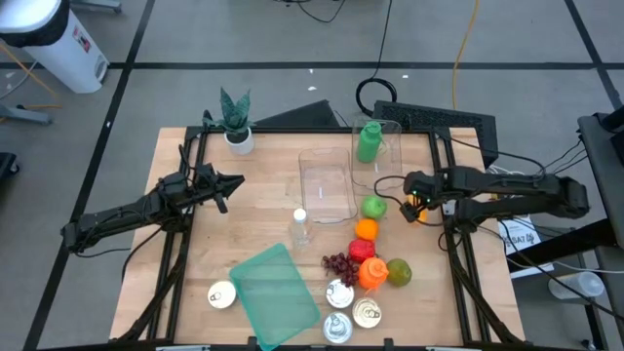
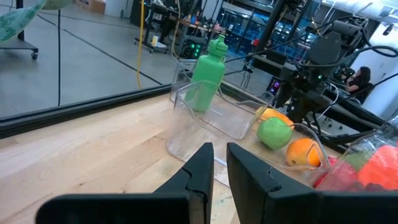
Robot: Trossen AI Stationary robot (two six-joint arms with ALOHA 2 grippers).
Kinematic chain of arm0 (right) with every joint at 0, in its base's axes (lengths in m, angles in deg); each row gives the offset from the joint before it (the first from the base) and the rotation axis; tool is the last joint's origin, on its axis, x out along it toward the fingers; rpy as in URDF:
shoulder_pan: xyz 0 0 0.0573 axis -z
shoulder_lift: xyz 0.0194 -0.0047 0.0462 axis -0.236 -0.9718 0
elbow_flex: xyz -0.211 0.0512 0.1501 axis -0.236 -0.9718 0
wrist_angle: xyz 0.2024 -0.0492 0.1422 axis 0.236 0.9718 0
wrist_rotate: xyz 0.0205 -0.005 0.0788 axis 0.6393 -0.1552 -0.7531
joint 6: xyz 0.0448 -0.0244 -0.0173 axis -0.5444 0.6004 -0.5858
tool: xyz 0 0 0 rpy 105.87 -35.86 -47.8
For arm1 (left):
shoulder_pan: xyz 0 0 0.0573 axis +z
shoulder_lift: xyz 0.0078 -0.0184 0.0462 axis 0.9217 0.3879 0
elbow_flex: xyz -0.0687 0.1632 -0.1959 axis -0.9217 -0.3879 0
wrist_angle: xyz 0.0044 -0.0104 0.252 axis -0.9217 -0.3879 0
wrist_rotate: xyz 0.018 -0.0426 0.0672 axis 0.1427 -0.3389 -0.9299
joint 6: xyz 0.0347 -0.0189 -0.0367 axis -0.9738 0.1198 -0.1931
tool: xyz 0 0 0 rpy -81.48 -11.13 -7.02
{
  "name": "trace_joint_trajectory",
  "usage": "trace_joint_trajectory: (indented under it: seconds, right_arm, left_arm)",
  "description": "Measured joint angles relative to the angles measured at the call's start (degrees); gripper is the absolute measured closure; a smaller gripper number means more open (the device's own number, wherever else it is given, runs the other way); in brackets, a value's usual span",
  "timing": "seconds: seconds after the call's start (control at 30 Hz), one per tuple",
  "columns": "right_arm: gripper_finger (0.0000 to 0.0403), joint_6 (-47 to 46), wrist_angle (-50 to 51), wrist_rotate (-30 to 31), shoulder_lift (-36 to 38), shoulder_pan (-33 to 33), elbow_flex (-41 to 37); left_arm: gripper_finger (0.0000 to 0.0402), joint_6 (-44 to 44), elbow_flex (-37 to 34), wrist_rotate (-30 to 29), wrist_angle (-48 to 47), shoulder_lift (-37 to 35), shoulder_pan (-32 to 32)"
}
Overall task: Pick & Place Food Item
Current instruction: Put the green pear into the bottom transparent bin
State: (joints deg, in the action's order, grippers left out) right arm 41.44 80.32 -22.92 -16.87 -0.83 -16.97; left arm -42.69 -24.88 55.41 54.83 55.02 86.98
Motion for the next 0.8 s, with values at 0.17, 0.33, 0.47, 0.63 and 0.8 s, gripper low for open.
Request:
trace_joint_trajectory:
  seconds: [0.17,0.33,0.47,0.63,0.8]
  right_arm:
    - [0.0016,2.87,-3.01,-5.03,3.53,-0.02,0.39]
    - [0.0016,5.65,-7.39,-20.57,8.11,-3.40,3.89]
    - [0.0016,0.27,-7.70,-21.04,9.54,-12.94,6.70]
    - [0.0016,-7.28,-1.64,-14.10,8.17,-26.77,11.08]
    - [0.0021,-12.74,-2.92,-3.69,3.60,-43.33,14.69]
  left_arm:
    - [0.0350,-0.16,-0.01,0.00,-0.08,0.01,0.01]
    - [0.0350,-0.16,-0.01,0.00,-0.31,0.00,0.00]
    - [0.0350,0.06,-0.01,0.00,-0.49,0.01,-0.01]
    - [0.0350,0.95,-0.01,0.39,-0.75,0.01,-0.01]
    - [0.0350,0.97,0.02,0.46,-0.89,-0.01,-0.01]
